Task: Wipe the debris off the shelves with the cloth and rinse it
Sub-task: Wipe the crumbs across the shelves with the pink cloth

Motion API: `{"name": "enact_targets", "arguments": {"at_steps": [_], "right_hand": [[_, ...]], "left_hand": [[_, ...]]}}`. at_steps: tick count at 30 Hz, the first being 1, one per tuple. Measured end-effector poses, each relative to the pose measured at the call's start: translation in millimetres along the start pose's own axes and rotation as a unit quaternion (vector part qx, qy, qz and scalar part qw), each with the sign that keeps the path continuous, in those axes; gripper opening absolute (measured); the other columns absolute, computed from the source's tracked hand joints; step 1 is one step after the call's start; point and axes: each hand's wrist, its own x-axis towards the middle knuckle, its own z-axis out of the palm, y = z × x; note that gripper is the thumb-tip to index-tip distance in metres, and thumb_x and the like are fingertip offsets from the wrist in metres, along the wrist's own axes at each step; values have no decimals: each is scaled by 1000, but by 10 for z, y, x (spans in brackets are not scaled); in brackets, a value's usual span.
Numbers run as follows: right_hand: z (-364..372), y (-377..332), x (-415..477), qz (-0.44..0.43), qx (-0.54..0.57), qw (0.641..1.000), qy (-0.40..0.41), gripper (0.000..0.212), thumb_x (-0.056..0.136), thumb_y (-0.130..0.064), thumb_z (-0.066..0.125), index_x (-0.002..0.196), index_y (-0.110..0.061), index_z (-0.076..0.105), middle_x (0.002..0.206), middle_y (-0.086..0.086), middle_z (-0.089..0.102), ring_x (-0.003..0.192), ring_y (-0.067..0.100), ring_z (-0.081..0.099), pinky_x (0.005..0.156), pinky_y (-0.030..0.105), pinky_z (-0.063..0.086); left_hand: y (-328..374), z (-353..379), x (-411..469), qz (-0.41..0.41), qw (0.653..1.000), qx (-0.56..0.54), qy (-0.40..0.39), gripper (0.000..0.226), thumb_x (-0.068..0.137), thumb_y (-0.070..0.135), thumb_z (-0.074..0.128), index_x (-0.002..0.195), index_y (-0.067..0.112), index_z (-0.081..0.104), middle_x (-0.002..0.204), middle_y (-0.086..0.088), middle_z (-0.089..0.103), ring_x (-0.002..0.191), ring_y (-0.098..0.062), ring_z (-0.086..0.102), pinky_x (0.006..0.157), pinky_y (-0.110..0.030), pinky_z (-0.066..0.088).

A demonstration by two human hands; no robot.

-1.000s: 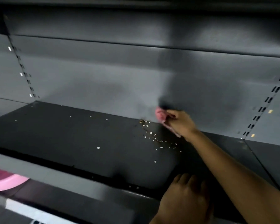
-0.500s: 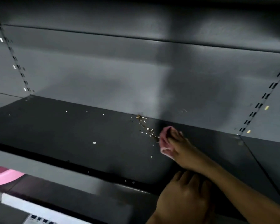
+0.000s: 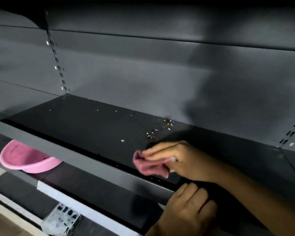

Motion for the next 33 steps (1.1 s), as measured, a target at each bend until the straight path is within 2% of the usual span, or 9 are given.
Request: {"name": "enact_targets", "arguments": {"at_steps": [6,10,13,17,20,23,28,31,33], "right_hand": [[75,162,57,-13,-66,990,-120,33,83,4,55,109,-11,68,120,1,67,108,10,56,96,8,36],[-144,246,-96,-9,-132,976,-173,33,78,7,47,91,-10,71,113,0,69,101,11,53,90,11,38],[-244,349,-53,-66,-210,970,-101,32,70,10,57,88,-10,72,101,1,73,94,10,52,86,26,42],[-469,360,5,-35,-188,979,77,47,65,17,56,96,-16,71,104,-3,72,97,15,58,86,27,47],[-257,293,-180,-74,-201,976,-43,43,73,7,59,103,-21,70,112,-6,69,101,12,52,90,21,42],[-43,341,-415,-61,-184,974,-116,23,90,-20,57,110,-24,67,124,-12,62,110,8,48,99,12,34],[-72,694,-299,-75,-268,960,-42,28,86,-11,58,111,-20,67,124,-9,62,100,12,46,92,20,42],[-182,743,-166,-37,-293,954,57,48,78,7,56,115,-21,64,128,-12,58,100,16,52,89,25,48],[-354,631,-213,-43,-246,959,135,39,80,5,52,111,-13,67,125,-5,60,105,16,54,95,21,44]], "left_hand": [[2,-22,-28,-6,999,-25,-32,14,90,4,52,78,12,55,69,-7,50,66,-21,48,66,-28,41],[11,22,-42,-10,999,-38,-4,13,91,4,47,81,11,53,69,-10,53,65,-24,50,65,-30,44],[5,9,-41,-8,999,-41,-12,17,93,7,42,80,11,52,67,-9,51,64,-25,52,65,-32,47],[-4,9,-57,-1,999,-32,-38,25,95,9,40,75,11,55,68,-11,55,70,-28,60,65,-36,49],[-37,18,-106,-10,996,-24,-81,33,96,12,36,74,15,60,68,-6,54,67,-24,55,64,-32,48],[-61,-27,-95,-11,989,25,-146,46,103,20,24,82,25,65,80,5,58,77,-12,54,70,-23,48],[8,-11,-65,-15,997,-24,-68,22,94,9,48,75,13,59,70,-7,52,67,-24,55,68,-34,48],[-16,-20,-99,-12,998,-23,-65,11,84,8,60,75,12,56,68,-7,50,67,-25,56,64,-34,48],[-13,-29,-92,-10,997,-26,-66,12,87,8,54,76,12,54,68,-9,52,72,-27,61,68,-36,49]]}}
